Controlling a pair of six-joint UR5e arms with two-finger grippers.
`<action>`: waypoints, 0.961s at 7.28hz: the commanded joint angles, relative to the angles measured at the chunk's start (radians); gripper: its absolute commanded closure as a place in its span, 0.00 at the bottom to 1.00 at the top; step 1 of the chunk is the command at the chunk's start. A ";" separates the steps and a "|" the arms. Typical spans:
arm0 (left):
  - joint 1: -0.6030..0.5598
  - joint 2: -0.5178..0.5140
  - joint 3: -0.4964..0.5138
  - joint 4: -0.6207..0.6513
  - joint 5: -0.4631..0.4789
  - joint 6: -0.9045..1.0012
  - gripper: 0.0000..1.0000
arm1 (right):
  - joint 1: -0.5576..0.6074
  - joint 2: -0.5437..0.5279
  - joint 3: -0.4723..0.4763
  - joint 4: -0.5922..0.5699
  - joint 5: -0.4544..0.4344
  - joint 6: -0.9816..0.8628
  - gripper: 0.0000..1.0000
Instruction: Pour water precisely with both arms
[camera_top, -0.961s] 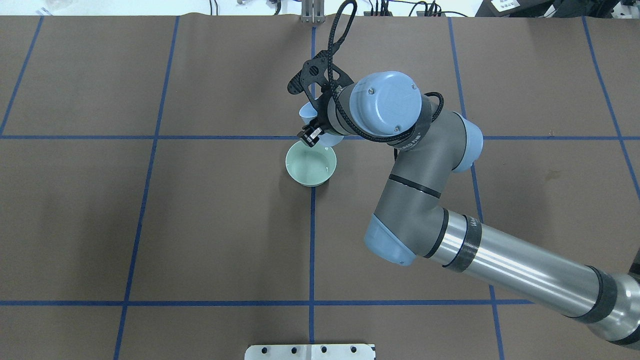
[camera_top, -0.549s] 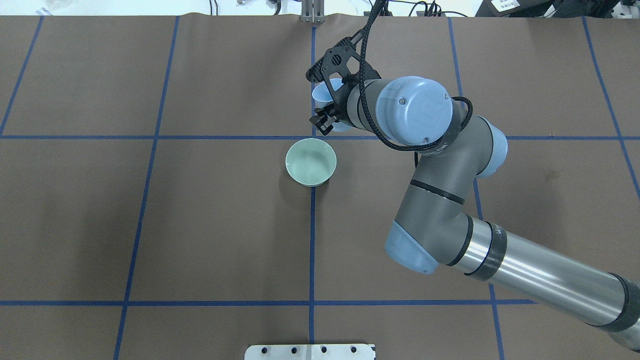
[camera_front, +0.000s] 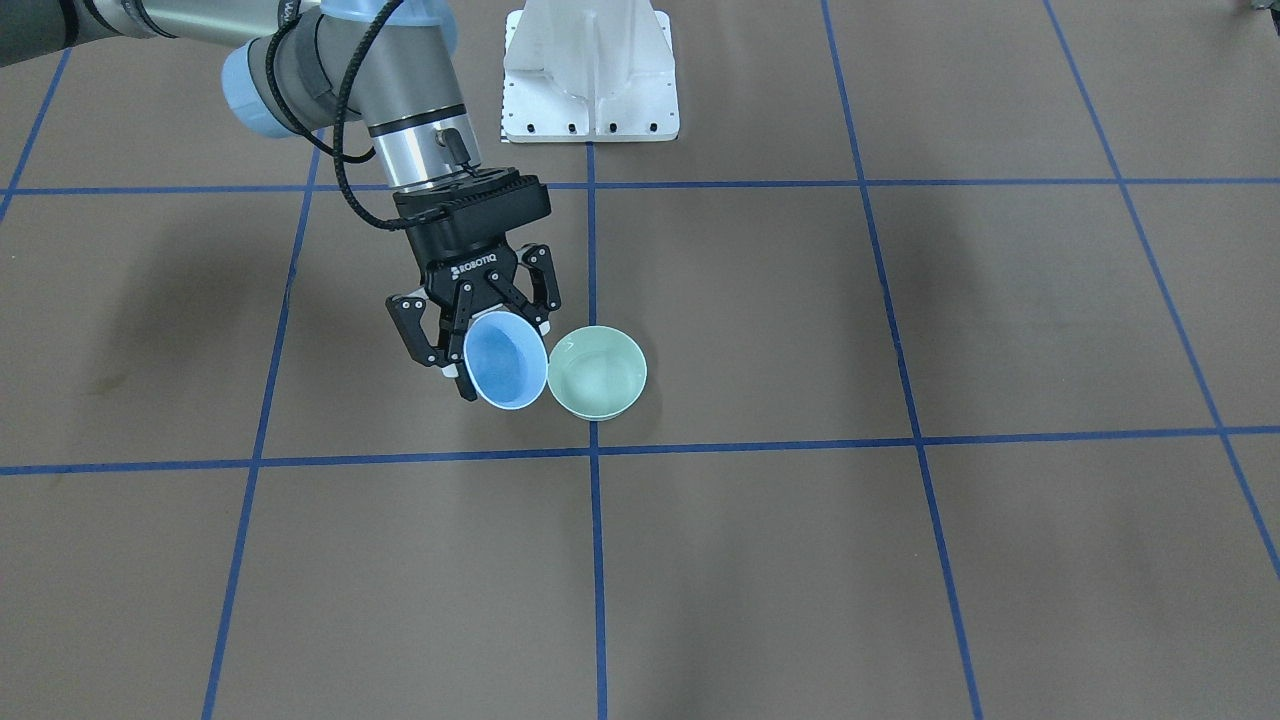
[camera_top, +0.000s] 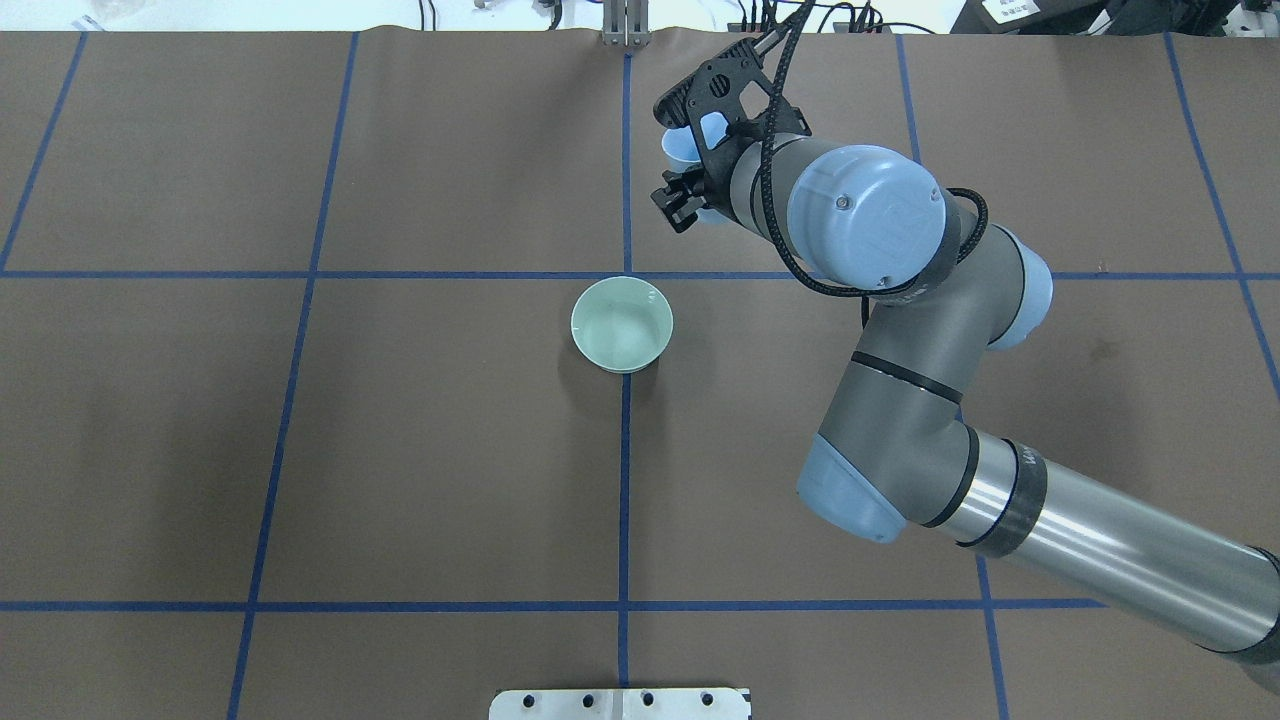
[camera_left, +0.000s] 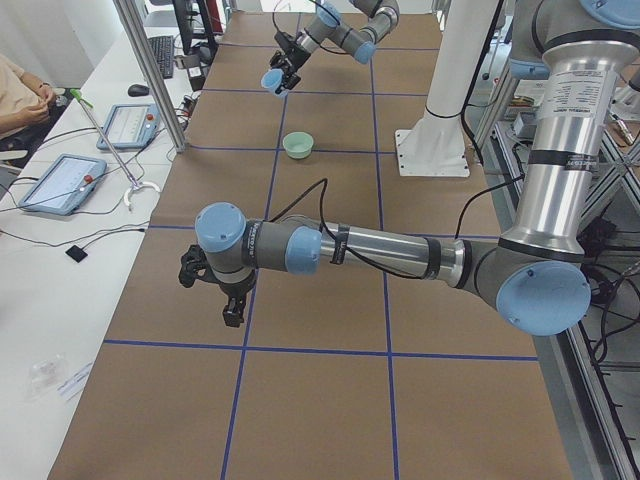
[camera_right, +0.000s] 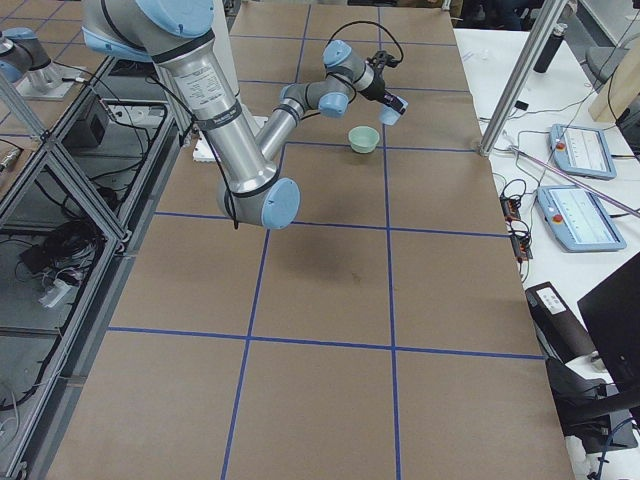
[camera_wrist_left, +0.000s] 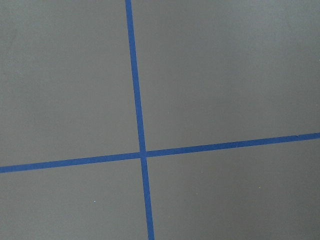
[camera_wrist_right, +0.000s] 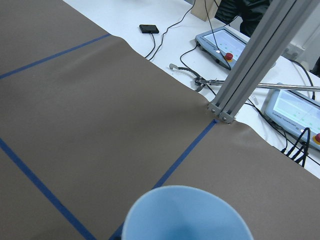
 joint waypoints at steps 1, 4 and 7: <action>0.000 0.000 0.000 0.000 0.001 0.000 0.00 | 0.031 -0.051 0.002 -0.011 -0.037 0.259 1.00; 0.000 0.000 -0.003 0.000 0.000 0.000 0.00 | 0.059 -0.167 0.028 -0.054 -0.191 0.492 1.00; 0.000 0.000 0.000 -0.003 -0.019 0.000 0.00 | 0.059 -0.297 0.022 -0.075 -0.313 0.740 1.00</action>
